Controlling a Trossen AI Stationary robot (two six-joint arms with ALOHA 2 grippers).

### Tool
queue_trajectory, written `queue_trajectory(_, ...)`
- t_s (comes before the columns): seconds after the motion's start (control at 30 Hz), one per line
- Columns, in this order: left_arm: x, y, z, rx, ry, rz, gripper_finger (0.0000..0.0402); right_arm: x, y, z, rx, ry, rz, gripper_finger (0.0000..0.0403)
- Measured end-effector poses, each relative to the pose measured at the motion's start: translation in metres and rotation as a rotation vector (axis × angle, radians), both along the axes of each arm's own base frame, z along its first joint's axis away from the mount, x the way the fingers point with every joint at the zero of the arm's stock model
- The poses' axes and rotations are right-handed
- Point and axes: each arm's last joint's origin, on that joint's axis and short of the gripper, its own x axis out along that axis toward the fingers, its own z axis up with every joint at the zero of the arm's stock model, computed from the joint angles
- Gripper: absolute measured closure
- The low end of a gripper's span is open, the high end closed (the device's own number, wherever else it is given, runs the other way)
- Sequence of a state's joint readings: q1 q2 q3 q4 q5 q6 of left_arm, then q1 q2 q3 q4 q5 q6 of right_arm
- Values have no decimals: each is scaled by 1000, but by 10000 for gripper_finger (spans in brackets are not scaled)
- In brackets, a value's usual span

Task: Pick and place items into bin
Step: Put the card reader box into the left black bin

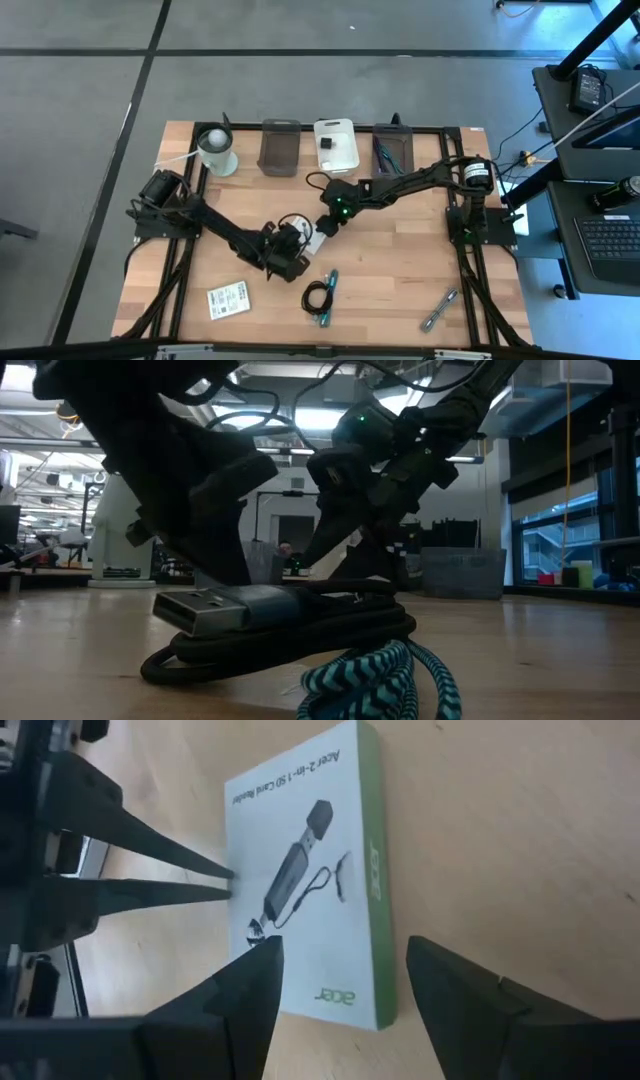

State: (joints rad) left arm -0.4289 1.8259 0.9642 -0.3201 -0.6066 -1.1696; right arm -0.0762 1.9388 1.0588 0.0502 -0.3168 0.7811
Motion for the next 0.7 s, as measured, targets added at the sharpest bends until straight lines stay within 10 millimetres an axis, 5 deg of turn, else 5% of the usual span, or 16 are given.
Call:
queue_trajectory(0.27,-1,-3,0,11,11,-32,371,0,0,0,3,1,1,185)
queue_trajectory(0.7,-1,-7,0,-234,87,-82,371,0,2,0,56,5,24,185)
